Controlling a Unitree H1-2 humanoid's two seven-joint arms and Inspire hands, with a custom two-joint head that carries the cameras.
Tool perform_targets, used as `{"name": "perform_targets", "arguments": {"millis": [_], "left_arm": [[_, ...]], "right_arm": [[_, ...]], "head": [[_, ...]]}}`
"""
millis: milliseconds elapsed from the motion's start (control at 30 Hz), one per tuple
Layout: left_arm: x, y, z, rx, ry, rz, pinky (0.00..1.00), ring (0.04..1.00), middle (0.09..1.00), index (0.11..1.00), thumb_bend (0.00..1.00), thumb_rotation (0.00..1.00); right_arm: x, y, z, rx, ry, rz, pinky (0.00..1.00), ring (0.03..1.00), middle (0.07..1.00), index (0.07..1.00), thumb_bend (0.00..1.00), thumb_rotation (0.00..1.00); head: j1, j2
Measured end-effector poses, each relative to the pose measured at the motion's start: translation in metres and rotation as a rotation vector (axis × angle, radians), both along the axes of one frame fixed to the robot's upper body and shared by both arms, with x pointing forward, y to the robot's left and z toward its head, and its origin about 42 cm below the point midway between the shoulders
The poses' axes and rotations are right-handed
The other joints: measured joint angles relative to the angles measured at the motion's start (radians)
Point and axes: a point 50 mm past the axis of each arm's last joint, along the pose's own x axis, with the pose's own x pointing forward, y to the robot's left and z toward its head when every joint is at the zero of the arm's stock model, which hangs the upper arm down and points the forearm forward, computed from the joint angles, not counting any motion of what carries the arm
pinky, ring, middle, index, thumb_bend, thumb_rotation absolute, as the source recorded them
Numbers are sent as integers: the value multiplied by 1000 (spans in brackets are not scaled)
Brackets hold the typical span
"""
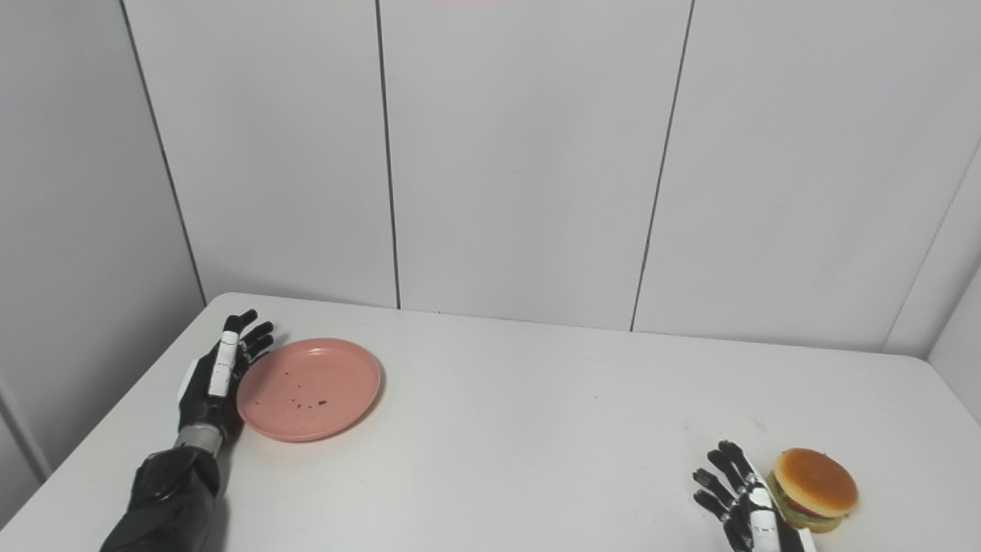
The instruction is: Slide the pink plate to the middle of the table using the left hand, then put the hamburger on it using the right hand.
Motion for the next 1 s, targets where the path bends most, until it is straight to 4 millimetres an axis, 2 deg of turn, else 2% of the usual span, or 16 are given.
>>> {"name": "perform_targets", "arguments": {"millis": [167,467,1000], "left_arm": [[1,-11,1,26,-4,-36,844,865,839,875,992,876],[1,-36,1,12,-7,-90,877,884,861,904,976,874],[-2,-74,2,16,-11,-166,892,882,856,881,971,875]], "right_arm": [[-2,2,0,4,11,3,821,829,894,889,744,999],[-2,2,1,7,12,-10,810,817,881,877,742,988],[-7,9,3,13,13,-12,807,810,874,878,756,988]], "head": [[-2,3],[-9,11],[-46,25]]}}
